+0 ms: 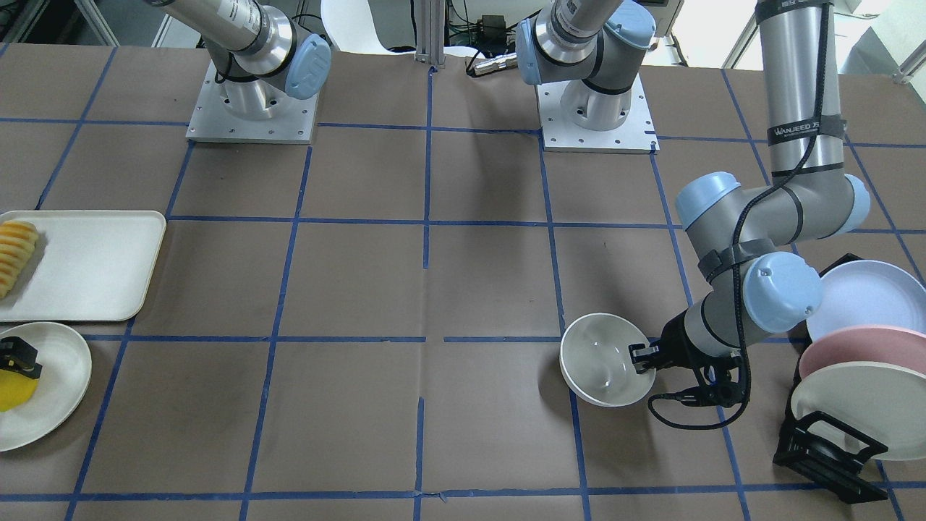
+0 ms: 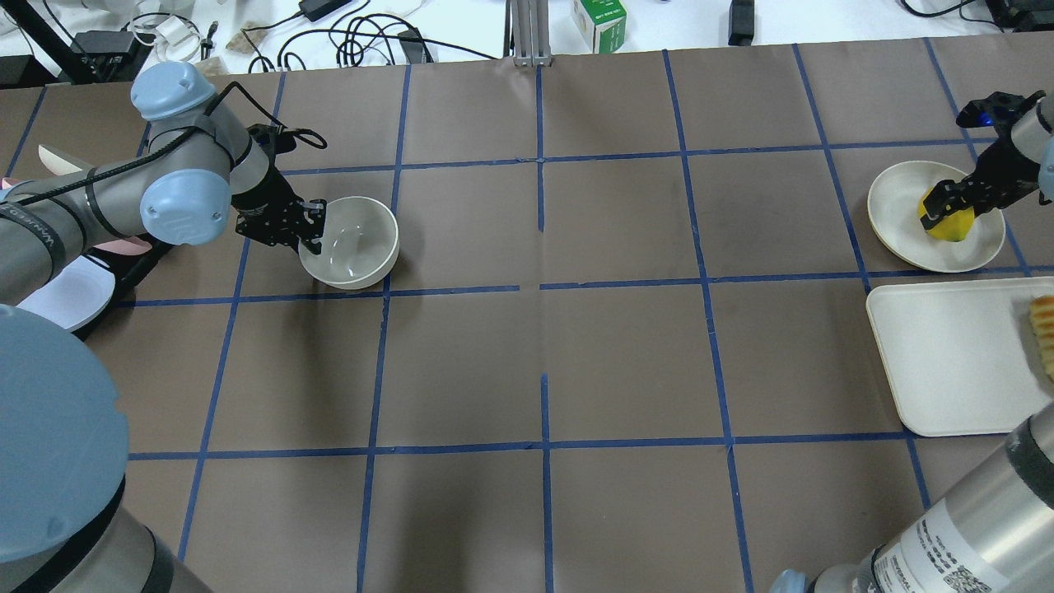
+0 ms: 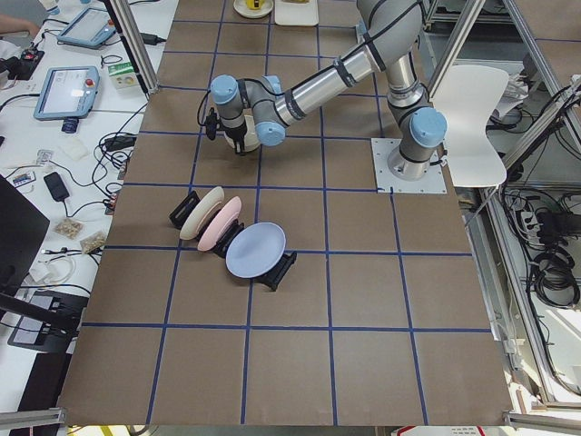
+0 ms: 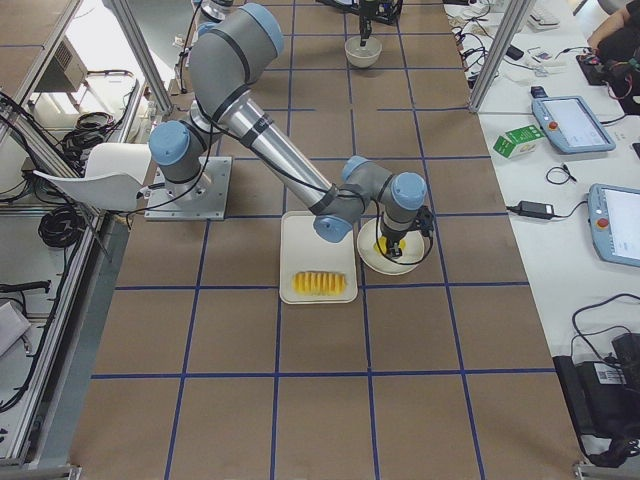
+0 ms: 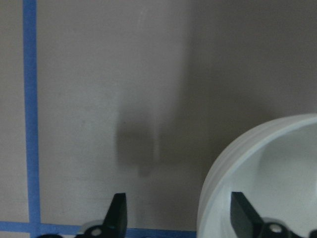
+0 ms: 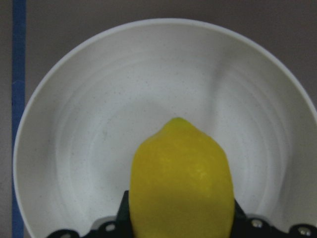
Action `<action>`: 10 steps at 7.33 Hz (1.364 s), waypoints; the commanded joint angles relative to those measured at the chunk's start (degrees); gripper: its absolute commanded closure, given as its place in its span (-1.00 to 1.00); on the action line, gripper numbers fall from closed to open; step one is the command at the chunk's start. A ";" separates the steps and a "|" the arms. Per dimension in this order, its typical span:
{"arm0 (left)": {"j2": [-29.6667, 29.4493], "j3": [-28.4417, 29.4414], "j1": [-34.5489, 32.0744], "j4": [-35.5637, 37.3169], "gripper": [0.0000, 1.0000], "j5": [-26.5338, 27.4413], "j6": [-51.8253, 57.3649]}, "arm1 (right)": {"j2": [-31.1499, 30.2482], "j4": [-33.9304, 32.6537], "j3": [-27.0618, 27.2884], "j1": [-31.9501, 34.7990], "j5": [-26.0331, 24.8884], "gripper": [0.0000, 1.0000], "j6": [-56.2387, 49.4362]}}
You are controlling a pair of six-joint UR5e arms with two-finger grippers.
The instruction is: Place bowl and put lemon in it
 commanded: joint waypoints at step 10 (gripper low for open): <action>4.57 -0.35 -24.24 2.82 1.00 -5.20 -25.85 | -27.36 27.69 -3.54 30.59 -3.58 0.58 37.20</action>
